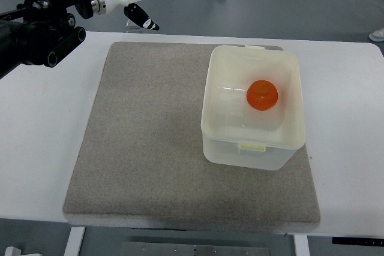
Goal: Put orange in box with left hand
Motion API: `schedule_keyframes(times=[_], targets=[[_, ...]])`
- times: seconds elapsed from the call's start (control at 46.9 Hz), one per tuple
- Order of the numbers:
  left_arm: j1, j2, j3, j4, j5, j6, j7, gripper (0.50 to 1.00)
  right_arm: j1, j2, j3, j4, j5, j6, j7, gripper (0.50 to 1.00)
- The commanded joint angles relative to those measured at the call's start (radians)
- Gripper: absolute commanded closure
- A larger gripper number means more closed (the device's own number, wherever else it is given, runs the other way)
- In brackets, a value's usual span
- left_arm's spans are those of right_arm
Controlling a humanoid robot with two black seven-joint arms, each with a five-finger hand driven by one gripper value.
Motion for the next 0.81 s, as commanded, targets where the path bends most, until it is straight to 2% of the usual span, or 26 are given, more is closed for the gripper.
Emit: schedule_keyframes(times=[0.0, 0.213, 0.383, 0.447, 0.533, 0.575, 0.66, 0.788], targets=[[0.001, -0.003, 0.010, 0.038, -0.090, 0.002, 0.000, 0.557, 0.000, 0.000, 0.000, 0.000, 0.000, 0.000, 0.000, 0.556], [0.002, -0.005, -0.006, 0.070, -0.232, 0.005, 0.000, 0.566, 0.000, 0.000, 0.000, 0.000, 0.000, 0.000, 0.000, 0.556], [0.007, -0.006, -0.007, 0.073, -0.459, 0.005, 0.001, 0.576, 0.000, 0.000, 0.000, 0.000, 0.000, 0.000, 0.000, 0.556], [0.008, -0.008, -0.006, 0.078, -0.550, 0.005, 0.001, 0.606, 0.000, 0.000, 0.000, 0.000, 0.000, 0.000, 0.000, 0.556], [0.008, -0.009, -0.006, 0.078, -0.676, 0.003, 0.008, 0.613, 0.000, 0.000, 0.000, 0.000, 0.000, 0.000, 0.000, 0.556], [0.008, -0.009, -0.006, 0.078, -0.740, -0.003, 0.012, 0.634, 0.000, 0.000, 0.000, 0.000, 0.000, 0.000, 0.000, 0.556], [0.008, -0.015, -0.006, 0.078, -0.864, -0.009, 0.056, 0.637, 0.000, 0.000, 0.000, 0.000, 0.000, 0.000, 0.000, 0.556], [0.007, -0.025, -0.010, 0.078, -1.012, -0.012, 0.165, 0.641, 0.000, 0.000, 0.000, 0.000, 0.000, 0.000, 0.000, 0.556]])
